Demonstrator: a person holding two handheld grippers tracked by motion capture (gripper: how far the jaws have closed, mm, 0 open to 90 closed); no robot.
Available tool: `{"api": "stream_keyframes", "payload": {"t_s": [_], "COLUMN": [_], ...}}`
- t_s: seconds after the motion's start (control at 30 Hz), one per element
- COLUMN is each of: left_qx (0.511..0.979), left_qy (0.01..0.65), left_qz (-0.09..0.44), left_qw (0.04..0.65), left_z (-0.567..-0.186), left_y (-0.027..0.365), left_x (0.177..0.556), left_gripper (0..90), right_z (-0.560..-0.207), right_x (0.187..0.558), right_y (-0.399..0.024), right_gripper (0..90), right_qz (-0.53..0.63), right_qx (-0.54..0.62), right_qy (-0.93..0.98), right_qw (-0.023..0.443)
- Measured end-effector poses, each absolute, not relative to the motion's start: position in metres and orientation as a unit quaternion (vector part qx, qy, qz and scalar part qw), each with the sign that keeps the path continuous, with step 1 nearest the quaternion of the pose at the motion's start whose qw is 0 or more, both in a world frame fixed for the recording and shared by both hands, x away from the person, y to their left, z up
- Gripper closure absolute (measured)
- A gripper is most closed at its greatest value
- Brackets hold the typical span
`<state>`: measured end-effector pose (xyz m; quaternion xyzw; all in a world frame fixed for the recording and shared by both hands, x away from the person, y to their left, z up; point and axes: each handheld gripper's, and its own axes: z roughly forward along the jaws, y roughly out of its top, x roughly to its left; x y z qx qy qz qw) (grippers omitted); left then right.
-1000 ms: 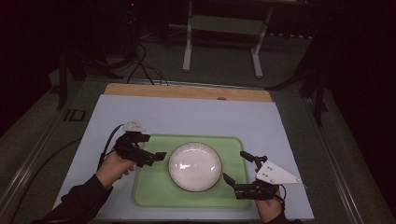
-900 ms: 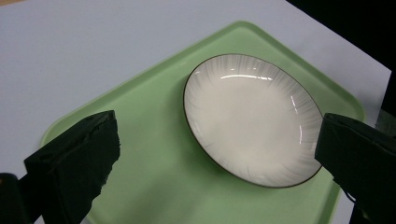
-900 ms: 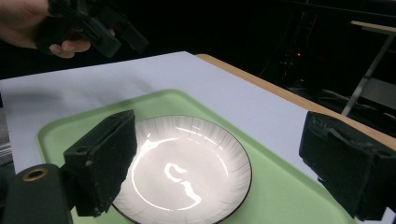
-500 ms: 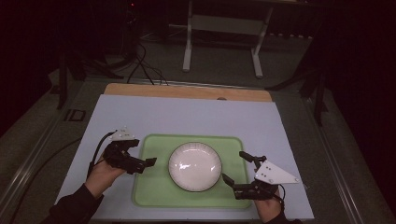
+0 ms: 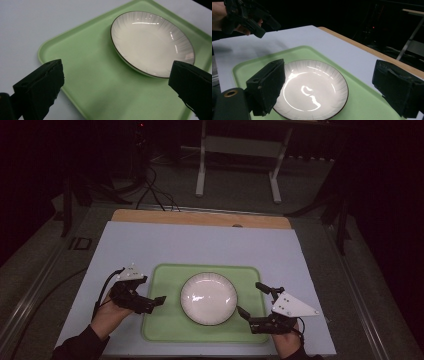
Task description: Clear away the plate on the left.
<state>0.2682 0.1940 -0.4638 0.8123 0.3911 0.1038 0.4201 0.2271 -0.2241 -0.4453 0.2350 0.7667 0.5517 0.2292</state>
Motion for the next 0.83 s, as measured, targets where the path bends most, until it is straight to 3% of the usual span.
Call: {"api": "stream_keyframes", "payload": {"t_s": [0.83], "left_qx": [0.802], "left_qy": [0.384], "left_qz": [0.116], "left_qw": [0.442], "left_z": [-0.480], "left_y": [0.196], "left_x": [0.265], "left_gripper": [0.0], "right_z": [-0.447], "right_x": [0.229], "right_y": [-0.225], "right_gripper": [11.1], "right_qz": [0.551], "right_qx": [0.236], "right_qy": [0.769], "right_qw": [0.223]}}
